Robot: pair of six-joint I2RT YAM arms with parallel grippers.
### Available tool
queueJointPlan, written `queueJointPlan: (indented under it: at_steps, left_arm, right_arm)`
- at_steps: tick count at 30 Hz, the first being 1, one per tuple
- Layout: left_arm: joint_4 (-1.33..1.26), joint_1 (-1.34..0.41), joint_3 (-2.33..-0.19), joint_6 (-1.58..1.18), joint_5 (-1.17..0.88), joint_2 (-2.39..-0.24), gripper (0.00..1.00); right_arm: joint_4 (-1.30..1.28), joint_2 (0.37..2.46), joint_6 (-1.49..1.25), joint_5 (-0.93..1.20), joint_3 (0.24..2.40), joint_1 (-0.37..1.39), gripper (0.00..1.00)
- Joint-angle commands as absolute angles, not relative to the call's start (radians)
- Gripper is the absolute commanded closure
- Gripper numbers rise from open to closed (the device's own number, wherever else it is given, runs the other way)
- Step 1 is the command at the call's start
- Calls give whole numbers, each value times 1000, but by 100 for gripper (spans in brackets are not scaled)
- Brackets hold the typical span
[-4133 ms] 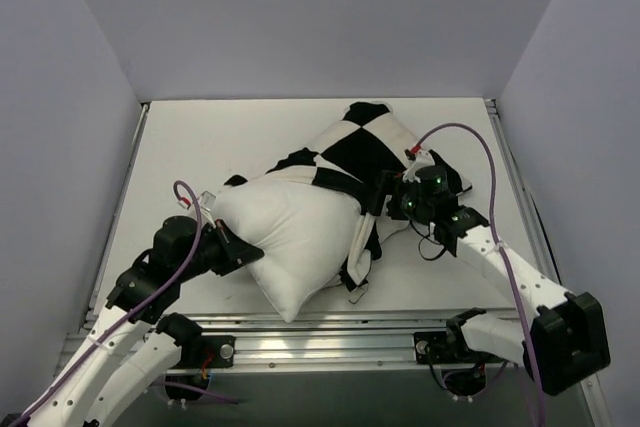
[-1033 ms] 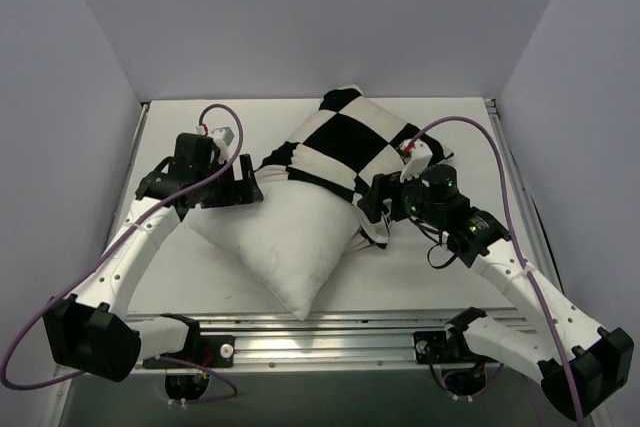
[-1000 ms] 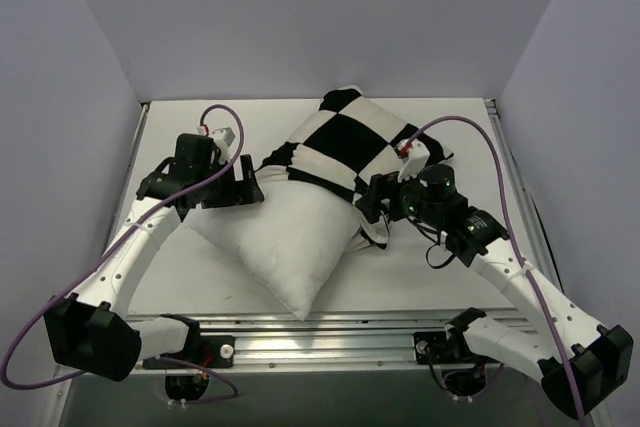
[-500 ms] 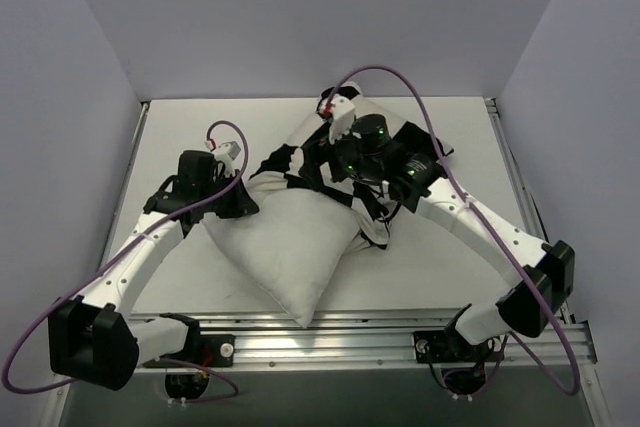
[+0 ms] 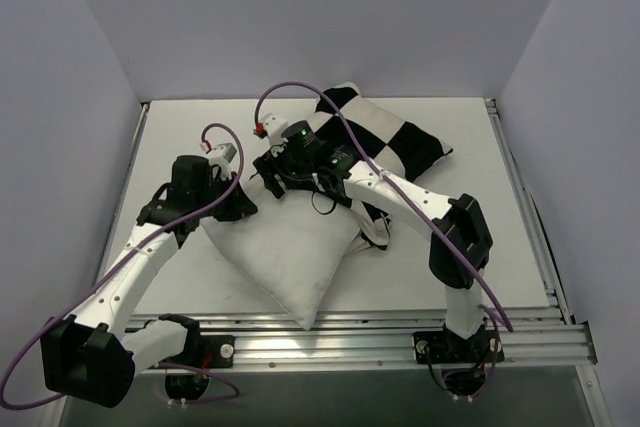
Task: Remove the pillowcase from the pillow
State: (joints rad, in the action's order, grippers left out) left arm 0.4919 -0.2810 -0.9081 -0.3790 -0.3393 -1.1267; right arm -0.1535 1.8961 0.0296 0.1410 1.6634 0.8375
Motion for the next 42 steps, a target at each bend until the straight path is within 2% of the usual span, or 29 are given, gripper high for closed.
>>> queueJointPlan:
  at_steps: [1,3,4,6,7,12,18,25,28,32,34,36,37,38,39,40,41,42]
  left_arm:
    - [489,-287,-890,-360,-371,-1074,98]
    - [511,-285,-884,-362,-361,-1042,98]
    - [523,-284,-887,-362,-350,-1031,98]
    - [564,-282,-893,-362,-342,-990,98]
    - [580,-281,-900,-362,-331,-974,98]
    - [676,-278,-931,-376,-258,-838,98]
    - [811,-276,-1009,-411,-224,-698,98]
    - [974,-276,-1164,-417,-108,-601,98]
    - [1000,-276,-1164,-394,-58,-601,98]
    - [889,-276,-1085,-400,-80,-687,98]
    - [818,-276,-1040,-400,-94,-725,98]
    - [715,-276,-1031,-388,-101,-807,98]
    - [684,-276,-1031,-377,-104,-836,98]
    - [645,-276,-1049,-364,-106,-898,94]
    - [631,-276,-1067,-350,-112,-931,78]
    - [624,-276,-1089,-342,-117,-981,66]
    - [621,-279,-1135,-333,-120,-998,56]
    - [618,-281,-1155,-328,-132,-1011,30]
  right_arm:
    - [-170,1925,37,10,1715,828,36]
    - [-170,1954,3,-148,1715,819,57]
    - [-172,1960,0,-196,1713,799,81]
    - [-172,1964,-79,-256,1695,763,99]
    - [-173,1959,-103,-279,1686,740,100]
    - [-150,1895,-196,-325,1620,567,100]
    - [-218,1884,-265,-376,1657,379,100]
    - [-233,1878,-356,-299,1664,146,100]
    - [-210,1868,-359,-240,1648,133,100]
    - [-134,1842,-342,48,1599,178,100]
    - [-97,1829,-336,125,1576,215,100]
    - [-81,1812,-325,170,1566,279,95]
    - [-80,1807,-319,181,1566,296,86]
    - [-74,1793,-321,204,1565,313,80]
    - [-71,1786,-322,215,1563,334,73]
    - [-66,1776,-324,225,1562,342,60]
    - [-66,1754,-325,232,1559,350,54]
    - [-67,1741,-324,232,1557,359,47]
